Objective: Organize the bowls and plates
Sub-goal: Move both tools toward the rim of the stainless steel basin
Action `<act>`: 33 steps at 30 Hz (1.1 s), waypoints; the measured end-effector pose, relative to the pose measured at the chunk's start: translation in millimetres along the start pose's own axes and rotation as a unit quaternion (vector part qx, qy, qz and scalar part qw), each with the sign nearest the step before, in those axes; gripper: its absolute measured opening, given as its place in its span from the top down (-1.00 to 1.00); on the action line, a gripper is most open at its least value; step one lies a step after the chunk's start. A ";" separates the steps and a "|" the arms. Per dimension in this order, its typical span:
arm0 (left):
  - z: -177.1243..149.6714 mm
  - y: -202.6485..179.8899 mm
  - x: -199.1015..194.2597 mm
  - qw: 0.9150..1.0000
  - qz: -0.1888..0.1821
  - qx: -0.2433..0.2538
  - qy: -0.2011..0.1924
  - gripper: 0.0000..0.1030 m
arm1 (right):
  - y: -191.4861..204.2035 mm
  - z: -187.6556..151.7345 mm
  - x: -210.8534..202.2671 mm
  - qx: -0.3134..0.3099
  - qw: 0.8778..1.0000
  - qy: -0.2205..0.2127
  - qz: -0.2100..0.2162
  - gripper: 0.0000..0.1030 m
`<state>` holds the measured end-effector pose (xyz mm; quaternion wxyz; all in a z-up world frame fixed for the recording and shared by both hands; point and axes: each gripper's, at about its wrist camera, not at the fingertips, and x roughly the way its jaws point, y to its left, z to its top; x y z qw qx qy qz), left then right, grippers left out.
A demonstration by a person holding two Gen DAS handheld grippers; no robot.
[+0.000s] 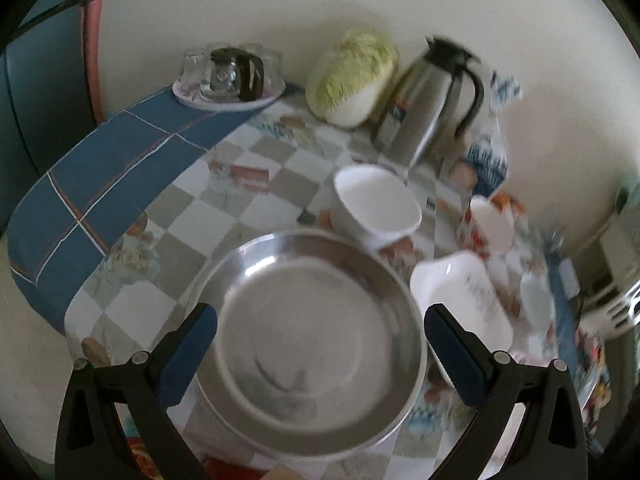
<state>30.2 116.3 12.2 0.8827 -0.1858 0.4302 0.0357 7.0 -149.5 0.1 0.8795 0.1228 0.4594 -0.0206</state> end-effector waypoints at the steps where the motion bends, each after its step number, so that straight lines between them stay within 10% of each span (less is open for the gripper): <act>1: 3.4 3.1 -0.3 1.000 -0.006 -0.005 -0.007 -1.00 | 4.1 2.2 1.6 0.000 1.000 -0.004 0.009 -1.00; 12: 19.4 51.3 -2.3 0.996 0.005 -0.072 -0.058 -1.00 | 40.7 1.5 47.2 -0.017 0.993 0.026 0.113 -1.00; 33: 8.5 113.0 41.4 0.989 0.061 -0.133 0.010 -1.00 | 51.8 -24.1 91.2 -0.030 0.986 0.132 0.100 -0.91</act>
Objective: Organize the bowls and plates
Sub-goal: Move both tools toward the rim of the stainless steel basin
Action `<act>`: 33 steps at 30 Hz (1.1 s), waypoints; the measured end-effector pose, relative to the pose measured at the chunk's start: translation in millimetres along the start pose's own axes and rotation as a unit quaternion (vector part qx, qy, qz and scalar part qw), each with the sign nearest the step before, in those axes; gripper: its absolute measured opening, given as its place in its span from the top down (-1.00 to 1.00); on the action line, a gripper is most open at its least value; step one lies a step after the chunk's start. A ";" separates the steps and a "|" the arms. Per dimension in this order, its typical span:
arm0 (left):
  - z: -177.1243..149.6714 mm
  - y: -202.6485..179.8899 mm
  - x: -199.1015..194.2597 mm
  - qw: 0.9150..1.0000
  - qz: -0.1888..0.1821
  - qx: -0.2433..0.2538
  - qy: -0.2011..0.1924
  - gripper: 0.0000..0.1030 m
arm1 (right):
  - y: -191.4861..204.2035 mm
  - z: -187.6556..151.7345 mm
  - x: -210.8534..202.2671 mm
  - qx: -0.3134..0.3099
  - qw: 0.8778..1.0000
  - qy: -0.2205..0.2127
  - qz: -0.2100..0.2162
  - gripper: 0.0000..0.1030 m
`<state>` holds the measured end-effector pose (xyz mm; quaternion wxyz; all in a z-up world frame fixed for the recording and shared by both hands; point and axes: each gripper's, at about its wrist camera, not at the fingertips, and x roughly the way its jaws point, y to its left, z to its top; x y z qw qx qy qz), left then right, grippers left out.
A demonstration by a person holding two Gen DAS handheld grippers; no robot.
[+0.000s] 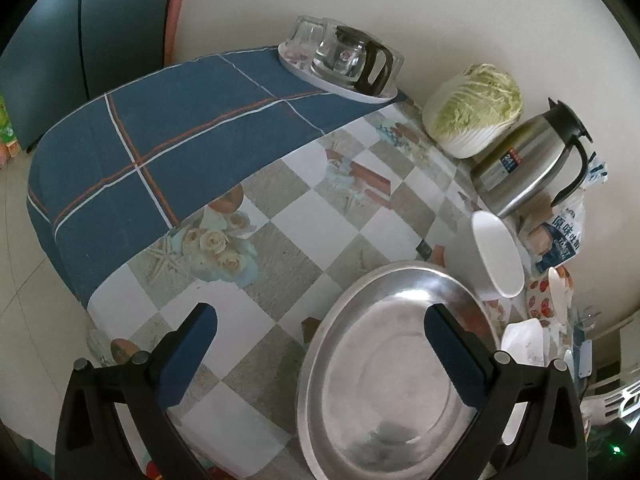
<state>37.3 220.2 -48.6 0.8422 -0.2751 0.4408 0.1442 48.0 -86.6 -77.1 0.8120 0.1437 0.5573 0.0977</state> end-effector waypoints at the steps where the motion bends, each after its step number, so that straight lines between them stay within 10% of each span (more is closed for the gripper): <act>1: -0.1 1.3 0.8 1.000 0.001 -0.002 0.001 -1.00 | -0.6 -0.1 -0.3 0.002 1.000 -0.001 0.002 -0.83; 19: 0.0 -0.8 22.5 0.998 0.039 0.034 0.019 -1.00 | -12.6 3.4 17.1 0.027 0.999 0.022 0.020 0.21; 33: 1.8 5.4 41.7 0.998 0.037 0.035 0.046 -1.00 | -13.5 9.3 28.7 0.027 0.999 0.035 0.014 0.23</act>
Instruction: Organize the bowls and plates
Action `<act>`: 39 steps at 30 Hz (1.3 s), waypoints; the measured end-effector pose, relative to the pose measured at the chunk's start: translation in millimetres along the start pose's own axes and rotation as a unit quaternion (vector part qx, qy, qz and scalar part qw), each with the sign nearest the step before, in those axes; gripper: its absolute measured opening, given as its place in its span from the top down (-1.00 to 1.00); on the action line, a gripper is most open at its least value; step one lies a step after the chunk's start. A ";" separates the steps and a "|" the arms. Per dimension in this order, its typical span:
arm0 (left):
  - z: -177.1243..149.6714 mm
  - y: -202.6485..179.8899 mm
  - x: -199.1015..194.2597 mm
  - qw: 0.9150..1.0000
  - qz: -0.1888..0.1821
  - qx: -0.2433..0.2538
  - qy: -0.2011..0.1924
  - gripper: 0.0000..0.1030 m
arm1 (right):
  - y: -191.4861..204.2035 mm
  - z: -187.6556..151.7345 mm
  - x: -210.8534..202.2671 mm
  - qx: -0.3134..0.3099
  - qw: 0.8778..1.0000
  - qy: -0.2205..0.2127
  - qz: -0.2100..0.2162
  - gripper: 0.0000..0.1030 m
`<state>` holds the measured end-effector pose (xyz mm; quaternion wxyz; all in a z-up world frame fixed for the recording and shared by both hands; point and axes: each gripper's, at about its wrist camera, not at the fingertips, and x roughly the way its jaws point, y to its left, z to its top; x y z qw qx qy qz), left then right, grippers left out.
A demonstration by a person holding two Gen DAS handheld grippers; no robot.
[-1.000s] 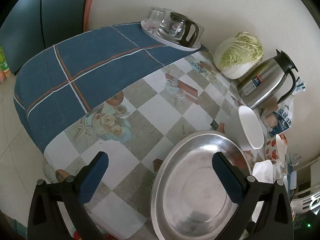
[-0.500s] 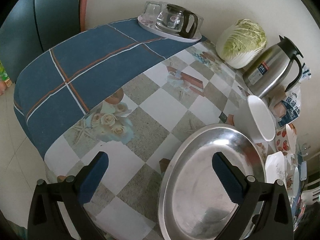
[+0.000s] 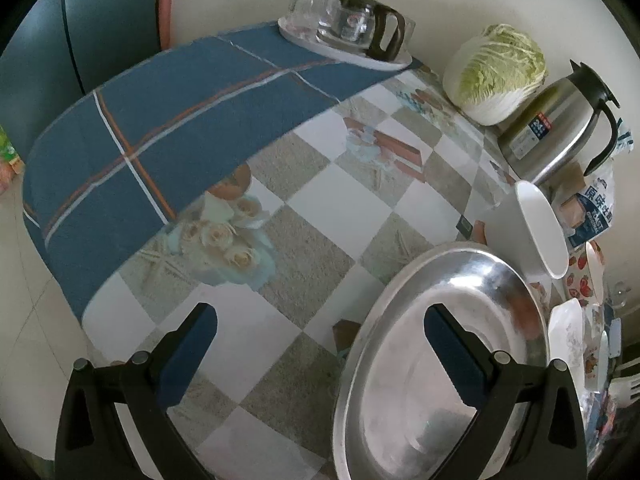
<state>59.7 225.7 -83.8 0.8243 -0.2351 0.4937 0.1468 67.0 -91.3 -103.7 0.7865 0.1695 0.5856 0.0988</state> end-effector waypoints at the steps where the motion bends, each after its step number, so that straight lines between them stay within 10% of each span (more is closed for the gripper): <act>1: 0.0 -0.6 1.8 1.000 0.002 0.003 0.005 -1.00 | 0.4 0.2 0.4 -0.001 1.000 0.000 0.000 0.23; 18: -2.6 -13.4 32.4 0.995 0.052 0.058 0.062 -0.97 | 3.4 5.8 7.3 -0.013 1.000 0.000 0.004 0.67; 28: -3.2 -40.8 41.4 0.989 0.075 0.118 0.053 -0.48 | 7.5 7.0 14.3 -0.021 1.000 0.004 0.001 0.67; 34: -8.9 -61.0 40.9 0.986 0.050 0.150 0.051 0.29 | 12.2 6.0 13.8 -0.033 0.999 0.004 0.001 0.67; 39: -12.3 -59.2 39.0 0.988 0.043 0.141 0.051 0.37 | 17.2 4.0 10.8 -0.057 0.998 -0.003 -0.014 0.66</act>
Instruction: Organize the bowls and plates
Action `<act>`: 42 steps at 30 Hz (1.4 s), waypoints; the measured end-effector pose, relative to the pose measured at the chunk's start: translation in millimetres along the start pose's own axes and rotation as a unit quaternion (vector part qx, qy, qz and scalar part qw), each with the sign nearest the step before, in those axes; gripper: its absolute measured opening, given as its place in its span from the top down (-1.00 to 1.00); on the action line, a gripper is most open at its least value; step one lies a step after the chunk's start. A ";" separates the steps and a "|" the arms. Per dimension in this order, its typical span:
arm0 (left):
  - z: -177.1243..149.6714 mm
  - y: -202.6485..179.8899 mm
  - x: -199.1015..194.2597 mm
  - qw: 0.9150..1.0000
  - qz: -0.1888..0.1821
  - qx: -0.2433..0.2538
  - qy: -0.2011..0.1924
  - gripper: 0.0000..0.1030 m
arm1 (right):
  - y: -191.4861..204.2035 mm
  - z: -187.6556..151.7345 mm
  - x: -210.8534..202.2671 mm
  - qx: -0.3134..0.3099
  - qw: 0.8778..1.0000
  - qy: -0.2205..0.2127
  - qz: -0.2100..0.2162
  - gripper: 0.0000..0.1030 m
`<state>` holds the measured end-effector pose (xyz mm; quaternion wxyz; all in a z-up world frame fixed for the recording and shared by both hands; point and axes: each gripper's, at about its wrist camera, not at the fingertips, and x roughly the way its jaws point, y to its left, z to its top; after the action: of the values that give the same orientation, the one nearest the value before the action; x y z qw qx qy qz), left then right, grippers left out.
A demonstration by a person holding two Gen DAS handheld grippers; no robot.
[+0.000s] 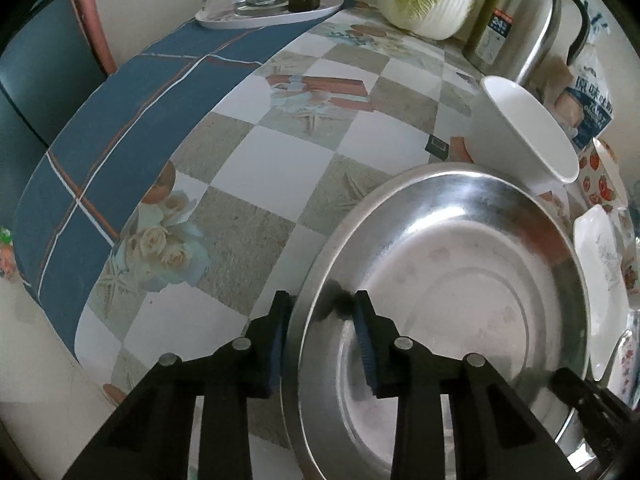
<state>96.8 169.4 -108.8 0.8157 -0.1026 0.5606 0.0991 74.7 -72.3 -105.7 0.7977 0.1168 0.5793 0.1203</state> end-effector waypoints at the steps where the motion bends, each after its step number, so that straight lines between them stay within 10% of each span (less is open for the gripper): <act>1: -1.4 0.6 -0.9 1.000 0.000 0.001 0.000 0.38 | -0.1 -0.2 -1.0 -0.001 1.000 0.000 0.002 0.66; 26: -9.4 8.1 -83.2 0.998 0.013 0.012 -0.056 0.49 | 16.2 2.4 -72.5 -0.051 0.994 -0.090 0.041 0.66; 42: 15.4 -57.3 -155.3 0.989 -0.002 0.068 -0.133 0.49 | -27.6 12.5 -122.9 0.005 0.985 -0.156 0.069 0.66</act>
<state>71.8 111.5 44.9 0.8880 -0.0343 0.4528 0.0721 51.3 -139.1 -0.8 0.8674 0.1776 0.4391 0.1527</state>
